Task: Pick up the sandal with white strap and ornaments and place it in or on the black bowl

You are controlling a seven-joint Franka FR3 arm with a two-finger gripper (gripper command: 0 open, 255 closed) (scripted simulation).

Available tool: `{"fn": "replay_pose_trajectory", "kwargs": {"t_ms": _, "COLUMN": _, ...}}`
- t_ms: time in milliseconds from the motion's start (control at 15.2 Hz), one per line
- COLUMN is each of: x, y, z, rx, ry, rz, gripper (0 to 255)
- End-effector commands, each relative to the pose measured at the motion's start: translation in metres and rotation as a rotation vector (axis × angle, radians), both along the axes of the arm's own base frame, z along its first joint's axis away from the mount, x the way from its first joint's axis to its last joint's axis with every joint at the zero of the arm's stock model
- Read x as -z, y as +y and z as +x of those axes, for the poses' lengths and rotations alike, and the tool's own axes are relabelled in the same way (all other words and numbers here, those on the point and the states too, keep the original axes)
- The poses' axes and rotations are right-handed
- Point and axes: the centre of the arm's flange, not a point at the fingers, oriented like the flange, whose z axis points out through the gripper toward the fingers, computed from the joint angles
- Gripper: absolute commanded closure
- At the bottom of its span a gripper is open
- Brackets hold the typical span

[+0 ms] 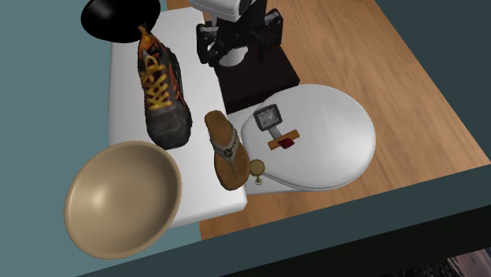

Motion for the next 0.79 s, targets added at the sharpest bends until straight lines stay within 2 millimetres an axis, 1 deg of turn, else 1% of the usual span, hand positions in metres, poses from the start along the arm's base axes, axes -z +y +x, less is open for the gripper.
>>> {"fn": "replay_pose_trajectory", "kwargs": {"t_ms": 0, "x": -0.006, "y": -0.016, "z": 0.020, "rx": -0.015, "ry": -0.003, "rz": 0.009, "gripper": 0}}
{"fn": "replay_pose_trajectory", "kwargs": {"t_ms": 660, "x": -0.040, "y": -0.085, "z": 0.130, "rx": -0.083, "ry": -0.017, "rz": 0.057, "gripper": 0}}
{"fn": "replay_pose_trajectory", "kwargs": {"t_ms": 726, "x": -0.042, "y": -0.088, "z": 0.135, "rx": -0.086, "ry": -0.018, "rz": 0.059, "gripper": 0}}
